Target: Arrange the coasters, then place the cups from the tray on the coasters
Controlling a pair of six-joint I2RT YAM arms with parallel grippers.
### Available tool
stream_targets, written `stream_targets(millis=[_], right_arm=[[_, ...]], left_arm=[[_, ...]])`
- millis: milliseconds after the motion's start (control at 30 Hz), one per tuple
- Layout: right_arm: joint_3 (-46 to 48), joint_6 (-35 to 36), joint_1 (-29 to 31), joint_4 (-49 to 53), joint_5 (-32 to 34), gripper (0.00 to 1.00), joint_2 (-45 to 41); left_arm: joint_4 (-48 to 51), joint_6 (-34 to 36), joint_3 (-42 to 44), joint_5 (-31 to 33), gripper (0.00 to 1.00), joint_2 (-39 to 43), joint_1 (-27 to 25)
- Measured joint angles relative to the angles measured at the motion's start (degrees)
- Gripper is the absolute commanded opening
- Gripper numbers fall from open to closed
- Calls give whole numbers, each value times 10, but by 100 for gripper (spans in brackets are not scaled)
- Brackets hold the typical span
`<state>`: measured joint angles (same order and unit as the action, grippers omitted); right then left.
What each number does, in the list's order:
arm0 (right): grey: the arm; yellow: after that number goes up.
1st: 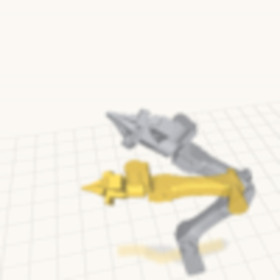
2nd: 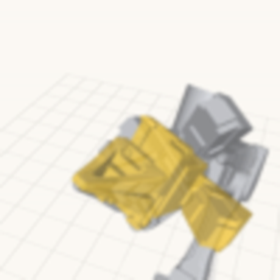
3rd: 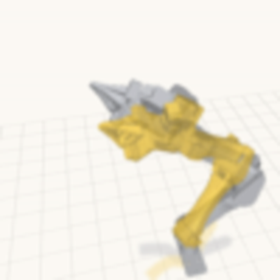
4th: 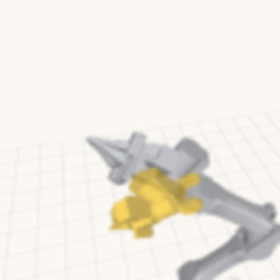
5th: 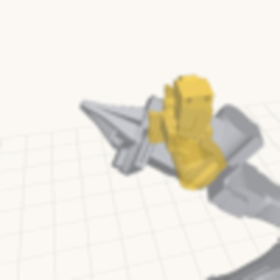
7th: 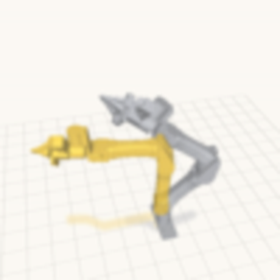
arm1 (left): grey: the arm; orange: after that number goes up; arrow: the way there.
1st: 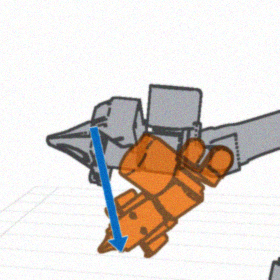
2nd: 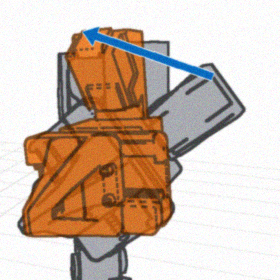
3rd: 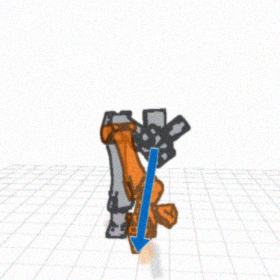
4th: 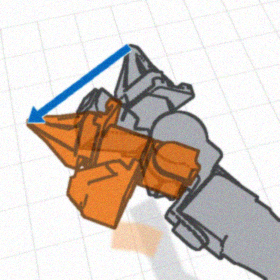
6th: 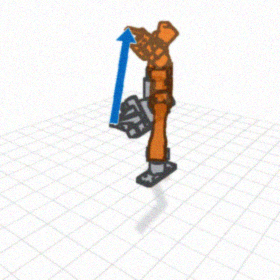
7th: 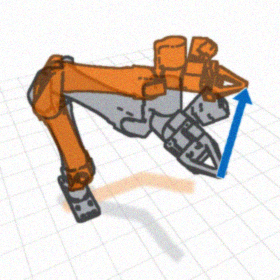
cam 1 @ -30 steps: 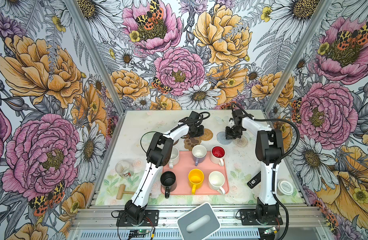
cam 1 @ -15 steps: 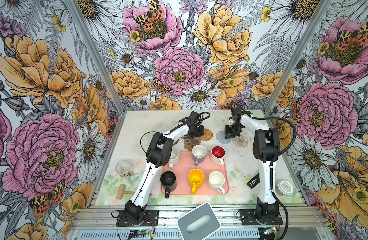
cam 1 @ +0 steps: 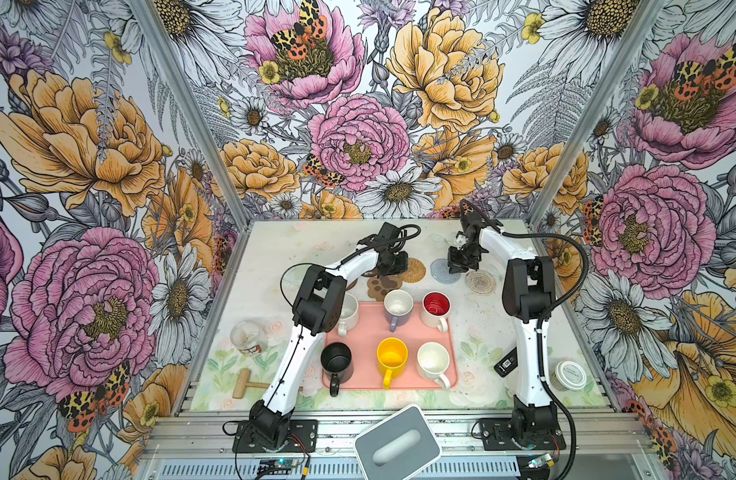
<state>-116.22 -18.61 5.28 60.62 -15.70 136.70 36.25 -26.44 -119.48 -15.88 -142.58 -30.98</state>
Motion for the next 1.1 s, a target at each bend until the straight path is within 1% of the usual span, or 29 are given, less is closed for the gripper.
stream_targets(millis=[233, 633, 933, 1100], right_arm=[[0, 0, 0, 0, 0, 8, 0], [0, 0, 0, 0, 0, 8, 0], [2, 0, -1, -1, 0, 9, -1], [3, 2, -1, -2, -2, 14, -1]], left_arm=[[31, 0, -19, -3, 0, -5, -6], [47, -6, -99, -15, 0, -52, -10], [49, -9, -115, -15, 0, -61, -5], [49, -9, -115, -15, 0, -61, -5]])
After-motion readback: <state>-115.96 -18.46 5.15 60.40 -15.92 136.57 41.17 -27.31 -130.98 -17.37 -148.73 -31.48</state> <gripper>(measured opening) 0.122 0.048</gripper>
